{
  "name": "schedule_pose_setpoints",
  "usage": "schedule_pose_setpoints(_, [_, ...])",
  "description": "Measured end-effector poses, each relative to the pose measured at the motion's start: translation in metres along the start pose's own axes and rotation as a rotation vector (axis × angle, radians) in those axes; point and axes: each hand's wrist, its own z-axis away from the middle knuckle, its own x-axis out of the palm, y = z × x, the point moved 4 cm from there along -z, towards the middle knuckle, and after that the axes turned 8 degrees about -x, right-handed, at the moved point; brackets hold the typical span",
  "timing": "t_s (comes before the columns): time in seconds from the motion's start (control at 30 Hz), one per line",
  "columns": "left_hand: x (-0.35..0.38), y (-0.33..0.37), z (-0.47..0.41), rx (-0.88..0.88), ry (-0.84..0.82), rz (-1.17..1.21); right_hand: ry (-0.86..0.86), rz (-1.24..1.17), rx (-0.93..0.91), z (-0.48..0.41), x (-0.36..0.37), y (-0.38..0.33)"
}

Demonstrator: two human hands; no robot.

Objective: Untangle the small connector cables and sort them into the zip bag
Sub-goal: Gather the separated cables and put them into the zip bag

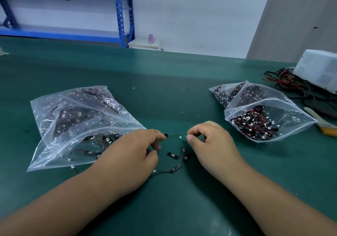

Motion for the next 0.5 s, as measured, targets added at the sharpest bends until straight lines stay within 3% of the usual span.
schedule_pose_setpoints(0.1, [-0.003,0.001,0.0,0.005,-0.001,-0.007,-0.121,-0.037,-0.088,0.006,0.0,-0.003])
schedule_pose_setpoints(0.2, [-0.007,0.001,0.0,0.016,0.019,-0.09,-0.261,0.088,-0.199,0.013,0.006,-0.008])
schedule_pose_setpoints(0.37, [-0.012,-0.005,0.002,-0.004,0.06,-0.333,-0.208,0.073,-0.245,0.013,0.006,-0.009])
schedule_pose_setpoints(0.5, [-0.011,-0.005,0.0,-0.02,0.025,-0.342,-0.077,-0.084,-0.188,0.005,0.002,-0.003])
